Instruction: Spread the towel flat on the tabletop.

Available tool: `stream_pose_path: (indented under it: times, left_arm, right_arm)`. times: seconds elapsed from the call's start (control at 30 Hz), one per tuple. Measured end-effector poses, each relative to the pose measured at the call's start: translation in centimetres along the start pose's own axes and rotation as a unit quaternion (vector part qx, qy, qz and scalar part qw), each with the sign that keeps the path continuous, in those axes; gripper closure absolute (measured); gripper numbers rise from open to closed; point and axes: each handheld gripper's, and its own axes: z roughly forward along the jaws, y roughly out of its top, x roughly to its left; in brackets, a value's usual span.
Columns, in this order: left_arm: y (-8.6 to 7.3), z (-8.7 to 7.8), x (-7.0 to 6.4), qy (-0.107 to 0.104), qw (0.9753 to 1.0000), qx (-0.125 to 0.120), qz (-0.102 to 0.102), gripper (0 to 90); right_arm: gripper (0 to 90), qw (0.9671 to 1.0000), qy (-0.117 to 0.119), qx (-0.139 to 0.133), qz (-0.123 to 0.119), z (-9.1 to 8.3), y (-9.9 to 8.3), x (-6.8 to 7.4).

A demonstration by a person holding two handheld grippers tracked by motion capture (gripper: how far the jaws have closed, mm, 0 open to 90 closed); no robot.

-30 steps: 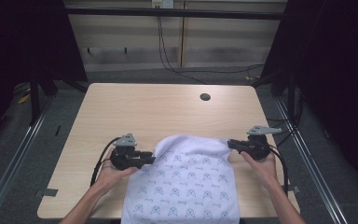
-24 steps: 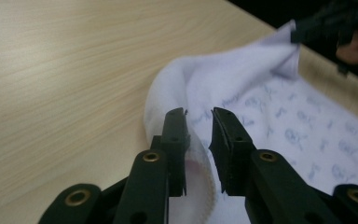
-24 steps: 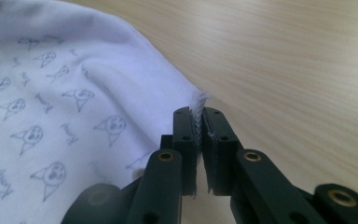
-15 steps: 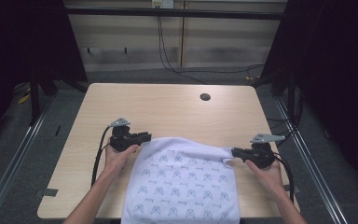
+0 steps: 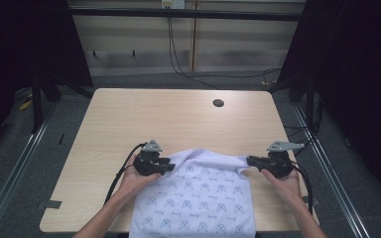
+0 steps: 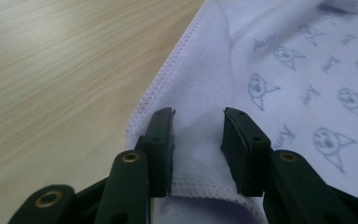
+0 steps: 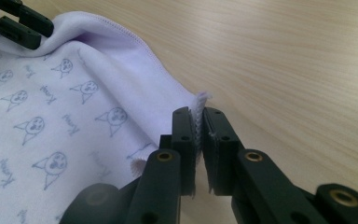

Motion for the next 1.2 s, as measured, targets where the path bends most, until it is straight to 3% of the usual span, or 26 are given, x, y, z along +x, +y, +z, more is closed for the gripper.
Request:
stream_pose_path:
  times: [0.07, 0.1, 0.13, 0.2, 0.33, 0.37, 0.43, 0.53, 0.6, 0.7, 0.77, 0.83, 0.9, 0.97, 1.0, 1.13, 1.2]
  left_arm:
    - [0.0, 0.1, 0.2, 0.010, 0.9999, 0.000, 0.003, 68.0]
    - [0.0, 0.0, 0.2, 0.014, 0.9999, 0.001, 0.007, 79.4]
    - [0.0, -0.1, 0.5, 0.008, 0.9999, 0.002, 0.005, 84.5]
    - [0.0, -0.5, 0.9, 0.011, 0.9999, -0.010, -0.003, 89.1]
    - [0.4, -1.9, 2.4, 0.023, 0.9983, -0.041, -0.033, 90.0]
    - [0.4, -2.4, 3.0, 0.038, 0.9972, -0.052, -0.039, 90.0]
    - [0.5, -3.0, 3.9, 0.042, 0.9958, -0.063, -0.052, 90.0]
    - [1.3, -3.7, 5.1, 0.066, 0.9927, -0.079, -0.063, 90.0]
    - [1.9, -4.1, 5.9, 0.088, 0.9911, -0.083, -0.057, 90.0]
    - [2.3, -4.1, 6.7, 0.089, 0.9890, -0.096, -0.068, 90.0]
    - [2.1, -4.0, 6.9, 0.081, 0.9891, -0.098, -0.075, 89.7]
    - [1.7, -4.2, 7.2, 0.086, 0.9887, -0.093, -0.081, 83.2]
    - [1.2, -4.8, 7.7, 0.100, 0.9870, -0.091, -0.087, 80.9]
    - [0.7, -5.5, 8.1, 0.097, 0.9859, -0.092, -0.101, 77.4]
    - [0.5, -5.7, 8.1, 0.086, 0.9861, -0.093, -0.108, 77.4]
    - [-0.4, -5.4, 6.8, 0.053, 0.9930, -0.064, -0.083, 79.2]
    - [-0.9, -4.9, 6.2, 0.046, 0.9944, -0.056, -0.077, 79.0]
  right_arm:
    - [83.4, 1.0000, 0.001, -0.002, -0.002, 0.1, 0.1, -0.1]
    - [83.4, 1.0000, 0.000, -0.001, 0.001, 0.1, 0.1, -0.1]
    - [83.4, 1.0000, 0.000, 0.000, 0.000, 0.2, 0.2, -0.2]
    - [83.4, 1.0000, -0.001, -0.002, 0.002, 0.3, 0.4, -0.4]
    - [83.6, 0.9999, -0.003, -0.011, 0.007, 0.5, 1.0, -0.8]
    - [83.6, 0.9999, -0.003, -0.010, 0.007, 0.5, 1.2, -0.8]
    - [84.1, 0.9998, -0.005, -0.019, 0.009, 0.5, 1.7, -1.0]
    - [84.6, 0.9995, -0.009, -0.027, 0.013, 1.0, 2.6, -1.5]
    - [84.8, 0.9993, -0.015, -0.030, 0.015, 1.6, 3.4, -1.9]
    - [86.7, 0.9989, -0.022, -0.035, 0.021, 2.8, 4.5, -2.6]
    - [87.7, 0.9986, -0.026, -0.036, 0.030, 3.4, 4.9, -3.1]
    - [84.9, 0.9984, -0.026, -0.033, 0.039, 3.8, 4.9, -3.4]
    - [80.4, 0.9987, -0.021, -0.026, 0.038, 3.9, 4.7, -3.3]
    - [79.8, 0.9992, -0.014, -0.021, 0.031, 3.7, 4.5, -2.8]
    - [78.4, 0.9993, -0.011, -0.020, 0.029, 3.6, 4.4, -2.6]
    - [74.3, 0.9998, 0.012, -0.001, 0.017, 3.2, 3.8, -1.6]
    - [74.1, 0.9996, 0.025, 0.008, 0.012, 3.5, 3.4, -1.1]
